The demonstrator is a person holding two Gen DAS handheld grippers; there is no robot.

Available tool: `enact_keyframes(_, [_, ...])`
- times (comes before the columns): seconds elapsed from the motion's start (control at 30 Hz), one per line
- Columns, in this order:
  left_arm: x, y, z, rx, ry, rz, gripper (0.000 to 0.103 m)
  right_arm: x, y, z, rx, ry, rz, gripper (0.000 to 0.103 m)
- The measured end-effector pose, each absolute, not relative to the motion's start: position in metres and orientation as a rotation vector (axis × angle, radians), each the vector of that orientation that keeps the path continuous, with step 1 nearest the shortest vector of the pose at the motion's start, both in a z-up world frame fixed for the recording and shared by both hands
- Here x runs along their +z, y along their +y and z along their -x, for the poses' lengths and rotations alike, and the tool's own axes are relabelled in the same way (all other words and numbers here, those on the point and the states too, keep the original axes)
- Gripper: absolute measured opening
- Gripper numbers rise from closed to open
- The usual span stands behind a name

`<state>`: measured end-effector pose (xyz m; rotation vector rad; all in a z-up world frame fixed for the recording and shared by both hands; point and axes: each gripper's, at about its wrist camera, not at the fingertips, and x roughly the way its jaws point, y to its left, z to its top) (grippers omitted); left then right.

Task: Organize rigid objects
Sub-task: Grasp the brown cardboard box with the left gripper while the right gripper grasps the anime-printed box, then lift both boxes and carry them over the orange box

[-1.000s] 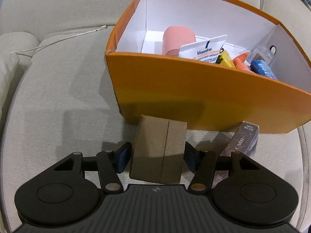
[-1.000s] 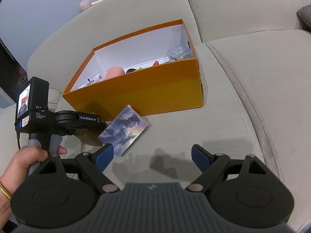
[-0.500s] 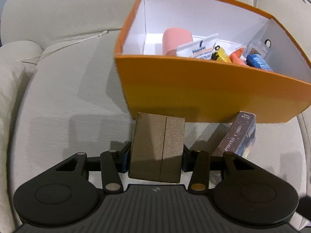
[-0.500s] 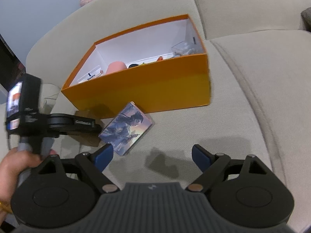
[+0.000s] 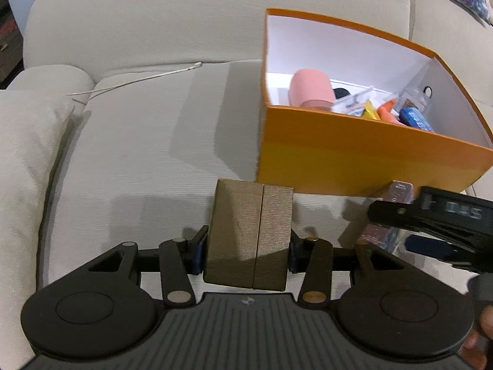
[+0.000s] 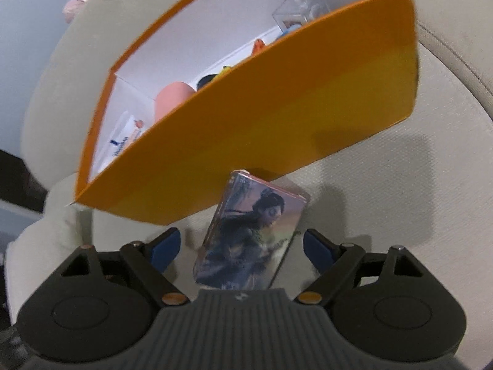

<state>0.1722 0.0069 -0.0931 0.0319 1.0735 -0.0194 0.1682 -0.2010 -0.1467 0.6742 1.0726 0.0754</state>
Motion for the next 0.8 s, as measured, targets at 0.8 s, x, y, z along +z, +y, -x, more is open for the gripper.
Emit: enact_keyframes(0.8, [-0.050, -0.014, -0.143, -0.120, 0.963, 0.013, 0.053, -0.095, -0.226, -0.104, 0.156, 0.928, -0.547, 0.068])
